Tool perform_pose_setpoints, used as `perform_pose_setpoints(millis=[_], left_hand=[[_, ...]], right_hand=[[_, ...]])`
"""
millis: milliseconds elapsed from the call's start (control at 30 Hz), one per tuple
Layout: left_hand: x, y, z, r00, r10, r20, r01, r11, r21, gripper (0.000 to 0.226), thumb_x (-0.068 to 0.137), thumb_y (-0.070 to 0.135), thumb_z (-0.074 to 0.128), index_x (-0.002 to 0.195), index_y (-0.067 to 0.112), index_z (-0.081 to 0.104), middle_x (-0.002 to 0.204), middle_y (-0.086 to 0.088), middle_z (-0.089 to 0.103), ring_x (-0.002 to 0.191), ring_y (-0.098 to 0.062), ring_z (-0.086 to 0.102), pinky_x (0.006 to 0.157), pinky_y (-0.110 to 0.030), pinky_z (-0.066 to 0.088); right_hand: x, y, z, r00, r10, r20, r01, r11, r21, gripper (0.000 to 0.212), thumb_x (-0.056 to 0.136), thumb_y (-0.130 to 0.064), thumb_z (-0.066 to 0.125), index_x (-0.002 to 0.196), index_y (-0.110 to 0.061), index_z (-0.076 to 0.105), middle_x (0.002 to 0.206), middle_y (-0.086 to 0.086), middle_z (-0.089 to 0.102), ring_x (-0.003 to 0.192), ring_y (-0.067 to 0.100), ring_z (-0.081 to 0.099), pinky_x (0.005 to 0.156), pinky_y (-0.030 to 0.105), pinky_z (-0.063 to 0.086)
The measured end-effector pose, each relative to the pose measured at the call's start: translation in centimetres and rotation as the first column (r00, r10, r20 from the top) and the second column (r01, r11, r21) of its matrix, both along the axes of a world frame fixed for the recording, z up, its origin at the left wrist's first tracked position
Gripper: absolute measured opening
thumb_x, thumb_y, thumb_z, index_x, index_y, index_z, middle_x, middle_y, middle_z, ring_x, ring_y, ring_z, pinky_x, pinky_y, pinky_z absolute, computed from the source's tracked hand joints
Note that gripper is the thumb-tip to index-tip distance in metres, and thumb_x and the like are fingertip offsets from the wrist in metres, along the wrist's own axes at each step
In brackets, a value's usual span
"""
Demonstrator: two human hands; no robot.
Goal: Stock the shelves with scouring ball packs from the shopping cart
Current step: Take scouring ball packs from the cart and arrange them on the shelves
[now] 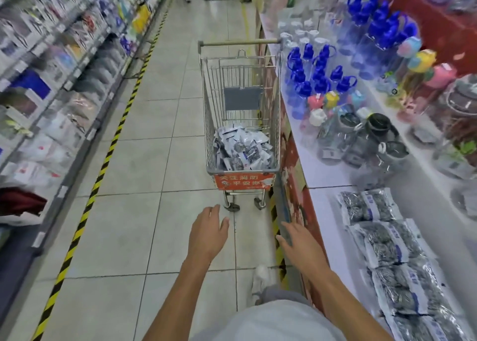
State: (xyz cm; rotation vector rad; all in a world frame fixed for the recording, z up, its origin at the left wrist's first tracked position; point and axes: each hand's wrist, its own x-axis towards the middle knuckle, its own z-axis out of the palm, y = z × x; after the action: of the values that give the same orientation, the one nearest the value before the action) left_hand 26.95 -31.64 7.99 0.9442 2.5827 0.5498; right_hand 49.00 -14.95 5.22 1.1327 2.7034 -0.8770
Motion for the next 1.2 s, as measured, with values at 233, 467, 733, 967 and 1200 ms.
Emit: perform_pose_setpoints(millis=[233, 467, 733, 967, 1200], left_hand=[[-8.6, 8.2, -1.5, 0.986, 0.099, 0.133, -0.094, 0.995, -0.038, 0.055, 0.107, 0.044, 0.046, 0.154, 0.015, 0.044, 0.153, -0.009, 0.05, 0.138, -0.026, 0.048, 0.111, -0.04, 0.041], [-17.9, 14.4, -5.0, 0.931, 0.175, 0.321, -0.157, 0.984, -0.081, 0.05, 0.106, 0.041, 0.051, 0.149, 0.015, 0.05, 0.144, -0.009, 0.057, 0.136, -0.027, 0.052, 0.107, -0.038, 0.043], [-29.7, 22.5, -9.0, 0.808, 0.204, 0.553, -0.157, 0.979, -0.133, 0.046, 0.104, 0.033, 0.058, 0.139, 0.003, 0.058, 0.138, -0.019, 0.063, 0.128, -0.033, 0.059, 0.093, -0.027, 0.041], [-38.0, 30.2, -13.4, 0.63, 0.364, 0.686, -0.284, 0.93, -0.233, 0.042, 0.105, 0.031, 0.057, 0.136, 0.003, 0.059, 0.13, -0.015, 0.066, 0.103, -0.022, 0.064, 0.084, -0.018, 0.044], [-43.0, 37.3, -20.7, 0.419, 0.509, 0.752, -0.419, 0.843, -0.337, 0.055, 0.103, 0.038, 0.06, 0.147, 0.005, 0.052, 0.139, -0.013, 0.062, 0.125, -0.032, 0.061, 0.108, -0.042, 0.049]], right_hand=[[-10.0, 9.5, -0.7, 0.996, 0.051, 0.068, -0.046, 0.997, -0.067, 0.055, 0.107, -0.049, 0.046, 0.154, -0.021, 0.045, 0.152, 0.0, 0.053, 0.138, 0.018, 0.049, 0.11, 0.035, 0.043], [-22.2, 17.9, -2.0, 0.994, 0.077, 0.081, -0.069, 0.993, -0.096, 0.046, 0.104, -0.042, 0.054, 0.147, -0.023, 0.055, 0.134, 0.0, 0.067, 0.117, 0.016, 0.064, 0.094, 0.034, 0.055], [-34.5, 22.8, -5.9, 0.965, -0.057, 0.254, 0.124, 0.959, -0.255, 0.049, 0.105, -0.039, 0.055, 0.146, -0.011, 0.054, 0.136, 0.013, 0.065, 0.118, 0.028, 0.065, 0.099, 0.042, 0.053], [-41.7, 26.2, -10.3, 0.944, -0.042, 0.327, 0.144, 0.944, -0.296, 0.053, 0.102, -0.03, 0.063, 0.149, -0.012, 0.049, 0.142, 0.015, 0.059, 0.127, 0.032, 0.058, 0.104, 0.04, 0.048], [-47.1, 31.5, -17.9, 0.813, 0.353, 0.463, -0.319, 0.935, -0.152, 0.06, 0.092, -0.025, 0.07, 0.146, -0.01, 0.048, 0.134, 0.015, 0.053, 0.127, 0.034, 0.051, 0.104, 0.041, 0.044]])
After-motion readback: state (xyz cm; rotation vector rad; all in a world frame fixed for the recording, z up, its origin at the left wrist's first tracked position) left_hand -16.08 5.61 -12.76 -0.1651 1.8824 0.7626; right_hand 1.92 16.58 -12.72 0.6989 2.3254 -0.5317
